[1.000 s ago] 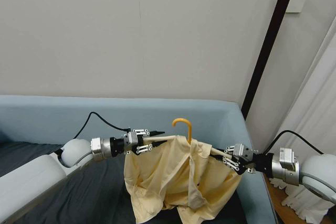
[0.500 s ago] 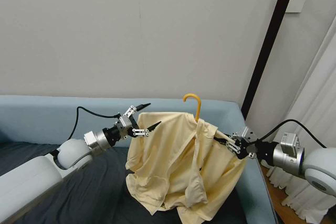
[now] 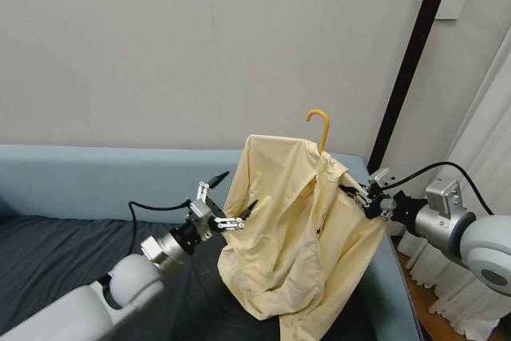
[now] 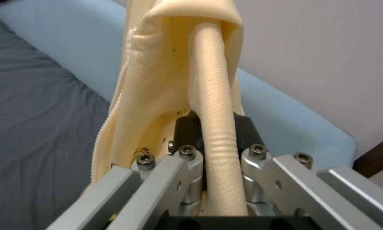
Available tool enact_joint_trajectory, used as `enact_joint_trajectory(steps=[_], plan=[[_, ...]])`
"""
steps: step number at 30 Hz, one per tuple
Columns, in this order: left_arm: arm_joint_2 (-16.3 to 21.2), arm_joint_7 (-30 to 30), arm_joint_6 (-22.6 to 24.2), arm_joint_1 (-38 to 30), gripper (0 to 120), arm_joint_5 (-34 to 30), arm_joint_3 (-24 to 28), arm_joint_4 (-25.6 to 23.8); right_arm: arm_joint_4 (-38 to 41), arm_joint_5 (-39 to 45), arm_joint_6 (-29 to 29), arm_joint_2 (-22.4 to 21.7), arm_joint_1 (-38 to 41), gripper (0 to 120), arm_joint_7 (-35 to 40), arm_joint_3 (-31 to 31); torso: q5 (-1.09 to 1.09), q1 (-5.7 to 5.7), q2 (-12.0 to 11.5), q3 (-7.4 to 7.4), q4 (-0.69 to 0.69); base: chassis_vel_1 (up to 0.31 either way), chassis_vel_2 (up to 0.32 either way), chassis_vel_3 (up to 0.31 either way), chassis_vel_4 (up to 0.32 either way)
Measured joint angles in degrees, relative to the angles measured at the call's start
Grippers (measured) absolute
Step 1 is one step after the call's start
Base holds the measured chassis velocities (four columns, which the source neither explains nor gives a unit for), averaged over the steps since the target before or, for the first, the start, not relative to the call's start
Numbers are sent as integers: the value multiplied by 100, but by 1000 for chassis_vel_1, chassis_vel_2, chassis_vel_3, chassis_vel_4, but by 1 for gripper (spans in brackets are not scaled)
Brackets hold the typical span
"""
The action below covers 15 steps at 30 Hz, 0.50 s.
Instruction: Pick up the clothes from the sofa and hang them on the clothes hanger.
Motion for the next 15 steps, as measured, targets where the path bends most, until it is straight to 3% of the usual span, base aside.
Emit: enact_joint_trajectory(steps=[1,3,5,15], plan=[[-206,-121,141,-130,98,63,125,97,113,192,-57,-6,87,4,91,-1,1,0,0,0,0,0,0,0,0],[-254,-148,167,-168,98,88,160,141,147,237,-69,-17,103,4,107,2,2,0,0,0,0,0,0,0,0],[-593,-296,322,-470,95,245,460,559,350,418,-91,-76,93,4,213,39,1,0,0,0,1,0,0,0,0],[-922,-382,429,-692,90,471,690,899,475,513,-92,-11,144,4,301,-7,0,1,0,0,2,0,0,0,0]])
